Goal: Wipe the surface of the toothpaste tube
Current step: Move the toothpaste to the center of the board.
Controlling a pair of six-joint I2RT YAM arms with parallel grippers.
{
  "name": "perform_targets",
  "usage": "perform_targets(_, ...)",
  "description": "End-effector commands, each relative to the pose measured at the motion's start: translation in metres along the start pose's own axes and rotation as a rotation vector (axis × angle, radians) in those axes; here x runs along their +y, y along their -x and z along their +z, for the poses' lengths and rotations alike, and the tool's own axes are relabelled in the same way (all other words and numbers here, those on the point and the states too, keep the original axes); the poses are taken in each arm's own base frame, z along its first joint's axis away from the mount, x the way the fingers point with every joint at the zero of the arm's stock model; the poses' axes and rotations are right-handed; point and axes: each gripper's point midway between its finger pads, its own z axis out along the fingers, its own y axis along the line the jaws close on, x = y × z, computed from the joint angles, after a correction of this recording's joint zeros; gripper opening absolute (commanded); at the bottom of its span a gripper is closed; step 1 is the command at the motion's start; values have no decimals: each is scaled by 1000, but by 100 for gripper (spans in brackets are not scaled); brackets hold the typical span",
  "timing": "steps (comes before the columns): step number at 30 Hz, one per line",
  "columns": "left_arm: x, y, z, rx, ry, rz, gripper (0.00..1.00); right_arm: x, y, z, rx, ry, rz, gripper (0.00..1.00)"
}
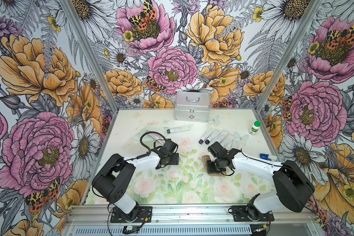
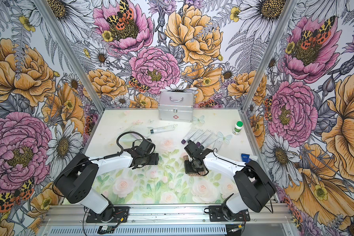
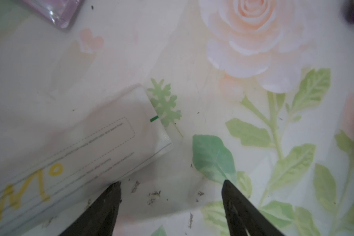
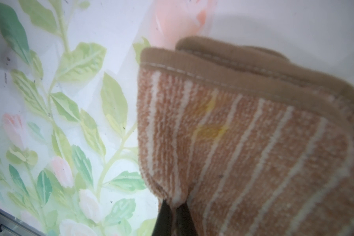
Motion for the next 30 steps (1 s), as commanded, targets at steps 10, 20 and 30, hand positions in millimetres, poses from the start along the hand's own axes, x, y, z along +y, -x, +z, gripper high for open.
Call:
perform_targets(10,-7,10,-16,-20,-25,22,75,-4,0,-3,-19,-6,-8,0)
perform_targets(20,55,8,-78,-87,108,-37,81,-3,3,-3,-17,0,-13,0)
perform_targets(30,94,15,-62,-56,222,-119,82,-2,2,-5,-20,6,-17,0)
